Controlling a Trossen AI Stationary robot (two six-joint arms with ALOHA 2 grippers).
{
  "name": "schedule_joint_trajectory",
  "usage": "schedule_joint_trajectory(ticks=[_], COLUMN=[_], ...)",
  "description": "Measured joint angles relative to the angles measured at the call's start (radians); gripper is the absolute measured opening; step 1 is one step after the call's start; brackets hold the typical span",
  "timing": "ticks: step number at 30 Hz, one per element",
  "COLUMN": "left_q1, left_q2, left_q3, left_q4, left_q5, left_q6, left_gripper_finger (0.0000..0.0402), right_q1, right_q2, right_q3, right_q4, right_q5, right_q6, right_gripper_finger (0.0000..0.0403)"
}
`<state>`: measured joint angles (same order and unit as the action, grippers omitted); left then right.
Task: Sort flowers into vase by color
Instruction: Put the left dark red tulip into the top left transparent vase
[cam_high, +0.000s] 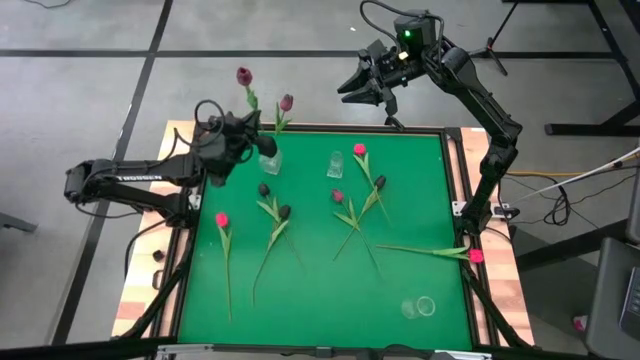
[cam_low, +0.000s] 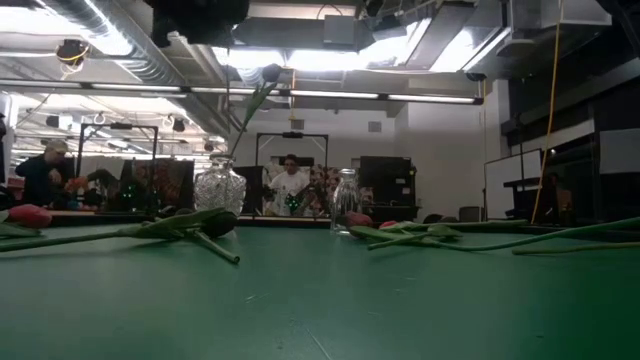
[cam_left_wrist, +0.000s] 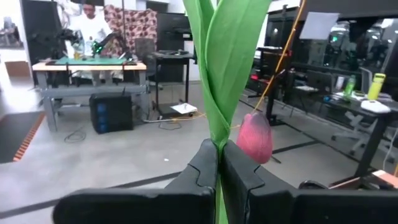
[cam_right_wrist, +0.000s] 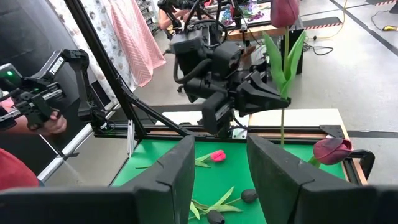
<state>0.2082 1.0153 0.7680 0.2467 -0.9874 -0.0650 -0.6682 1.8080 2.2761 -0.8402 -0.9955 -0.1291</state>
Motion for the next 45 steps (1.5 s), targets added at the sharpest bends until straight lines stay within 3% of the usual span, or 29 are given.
schedule_joint_trajectory(ticks=[5, 13, 25, 37, 45], left_q1=[0.013, 0.016, 0.017, 0.017, 0.052], left_q2=[0.000, -0.001, -0.001, -0.001, -0.001], left_q3=[-0.051, -0.191, -0.247, -0.353, -0.358], left_q4=[0.011, 0.274, 0.269, 0.278, 0.260], left_q5=[0.020, 0.055, 0.055, 0.089, 0.086], left_q6=[-0.008, 0.094, 0.092, -0.010, 0.020], left_gripper_finger=[0.0001, 0.0001, 0.0001, 0.0002, 0.0048], right_q1=[0.000, 0.001, 0.001, 0.001, 0.001], right_q2=[0.000, 0.000, 0.000, 0.000, 0.000], right_q3=[0.000, 0.000, 0.000, 0.000, 0.000], right_q4=[0.000, 0.000, 0.000, 0.001, 0.007], right_q5=[0.000, 0.000, 0.043, 0.043, 0.034], right_q6=[0.000, 0.000, 0.000, 0.000, 0.000], right_gripper_finger=[0.0147, 0.0147, 0.0147, 0.0147, 0.0147])
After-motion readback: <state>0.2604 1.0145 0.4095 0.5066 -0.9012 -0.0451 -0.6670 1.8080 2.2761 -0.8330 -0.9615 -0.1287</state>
